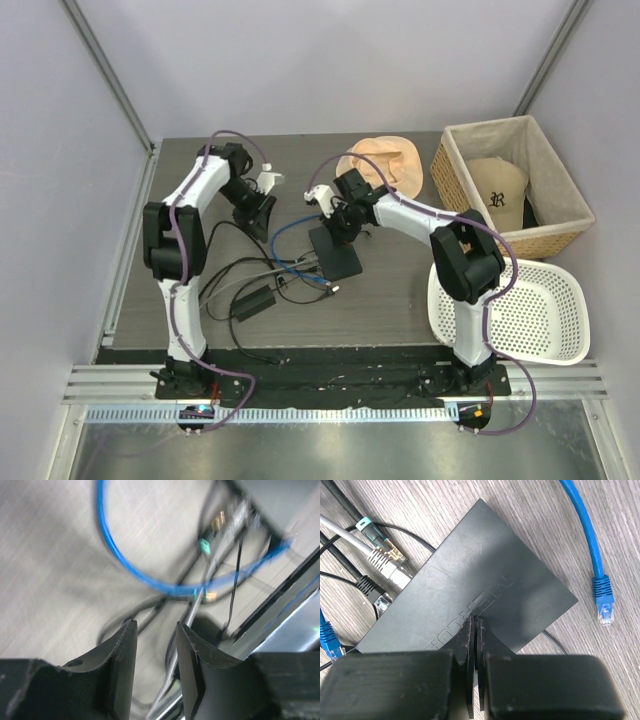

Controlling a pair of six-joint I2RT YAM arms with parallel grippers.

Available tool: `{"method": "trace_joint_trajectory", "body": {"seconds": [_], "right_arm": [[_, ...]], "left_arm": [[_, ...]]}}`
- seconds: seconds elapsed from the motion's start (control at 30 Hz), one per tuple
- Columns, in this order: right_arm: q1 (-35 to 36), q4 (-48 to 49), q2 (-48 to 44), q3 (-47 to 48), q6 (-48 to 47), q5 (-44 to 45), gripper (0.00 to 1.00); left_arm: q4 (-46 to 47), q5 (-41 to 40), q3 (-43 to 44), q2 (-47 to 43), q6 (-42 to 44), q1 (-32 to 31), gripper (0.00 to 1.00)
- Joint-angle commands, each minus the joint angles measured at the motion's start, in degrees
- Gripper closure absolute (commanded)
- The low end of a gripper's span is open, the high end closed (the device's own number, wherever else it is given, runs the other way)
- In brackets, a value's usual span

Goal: Pull the plug from the switch port

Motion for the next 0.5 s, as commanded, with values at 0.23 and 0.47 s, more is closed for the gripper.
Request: {"method": "trace_joint_trajectory", "body": {"seconds": [0.23,0.47], "right_arm": [[-1.33,-8.91,10.24,-3.09,-0.12,5.51,0.99],[-1.50,-9.00,10.16,-3.18,0.32,5.51,0.99]], "left_arm": [[10.32,-9.73,-16.69,-9.50,10.16,-3.07,0.55],[19.71,-14.56,-22.49,-10.82,8.93,-7.46,0.54]]}}
